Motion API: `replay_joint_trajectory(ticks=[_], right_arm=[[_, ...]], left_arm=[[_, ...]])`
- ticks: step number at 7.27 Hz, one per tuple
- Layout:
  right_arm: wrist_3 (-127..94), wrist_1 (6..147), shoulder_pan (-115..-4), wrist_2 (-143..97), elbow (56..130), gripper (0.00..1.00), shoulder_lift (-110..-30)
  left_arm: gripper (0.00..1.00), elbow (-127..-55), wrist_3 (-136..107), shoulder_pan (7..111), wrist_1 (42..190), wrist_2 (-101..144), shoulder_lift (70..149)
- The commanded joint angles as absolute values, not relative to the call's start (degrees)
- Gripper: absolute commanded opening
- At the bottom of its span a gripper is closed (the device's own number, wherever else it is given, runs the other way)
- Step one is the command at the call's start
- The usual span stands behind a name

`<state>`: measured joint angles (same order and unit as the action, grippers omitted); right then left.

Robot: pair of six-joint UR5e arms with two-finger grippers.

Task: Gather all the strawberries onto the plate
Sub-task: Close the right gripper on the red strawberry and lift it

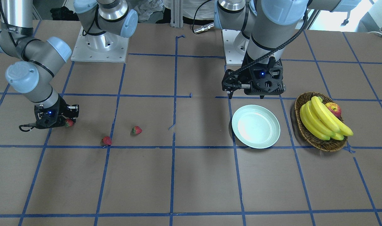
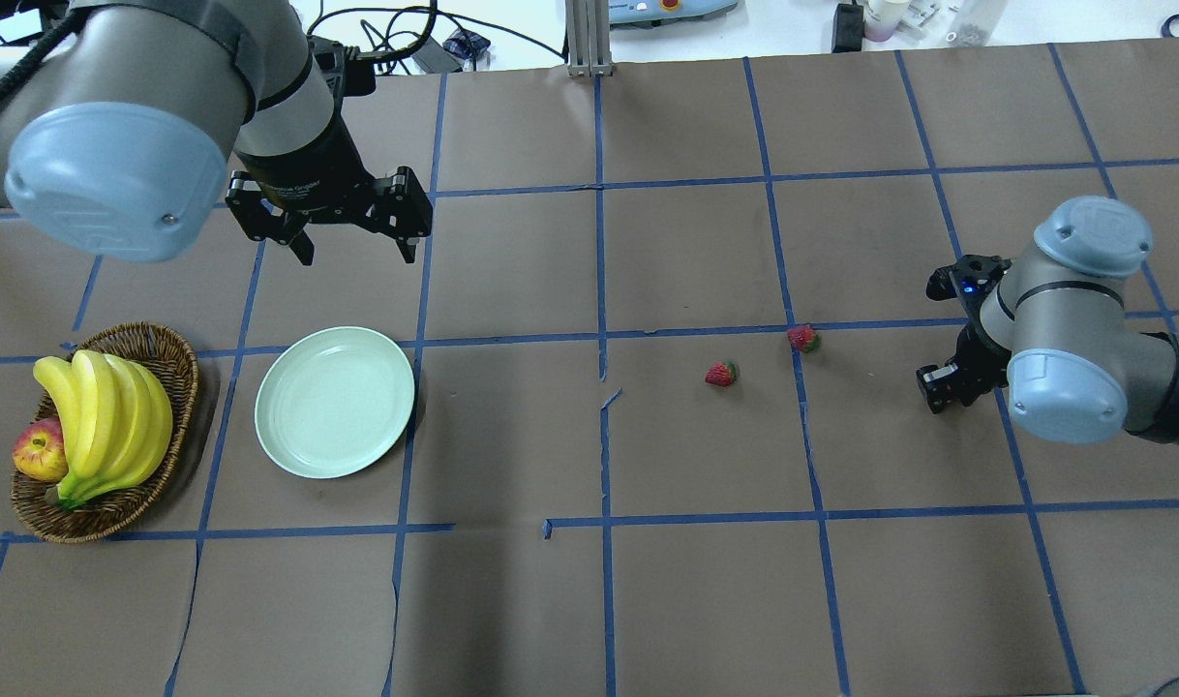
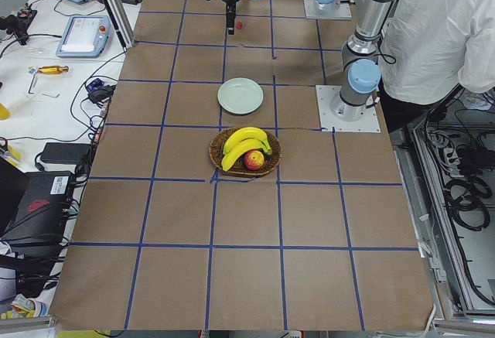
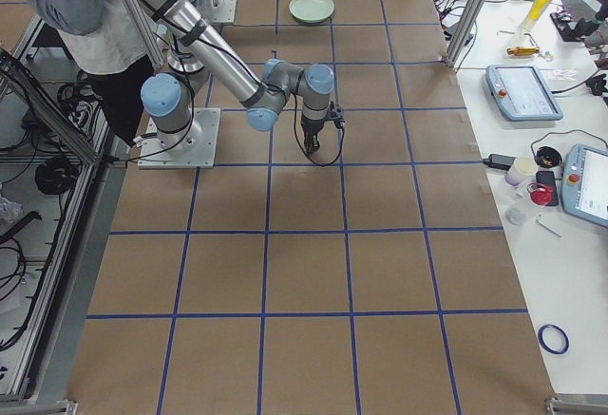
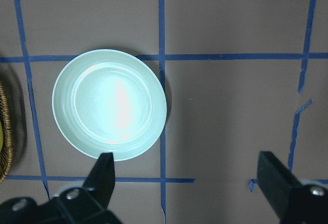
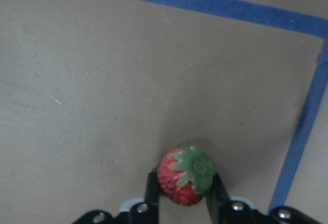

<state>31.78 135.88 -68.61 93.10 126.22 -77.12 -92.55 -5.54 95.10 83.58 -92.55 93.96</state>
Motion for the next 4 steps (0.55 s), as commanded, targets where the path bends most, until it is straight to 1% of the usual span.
replay_joint_trajectory(ticks=[1,2,3,4], right_arm=[[29.37,135.44,-69.08,93.08,124.47,0.00,-77.34],[24.57,134.31,-71.52,92.90,122.02,0.00,-77.69],[20.08,134.47,-76.68,92.99,120.60,0.00,-77.87],[8.82,134.47,-84.04,93.16,119.98,0.00,-77.70]], left_arm=[[1.00,-92.55,-5.54,95.10,83.58,-92.55,93.96],[1.00,-92.55,-5.54,95.10,83.58,-92.55,93.96],[1.00,-92.55,-5.54,95.10,83.58,-92.46,93.96],[1.00,-92.55,-5.54,95.10,83.58,-92.46,93.96]])
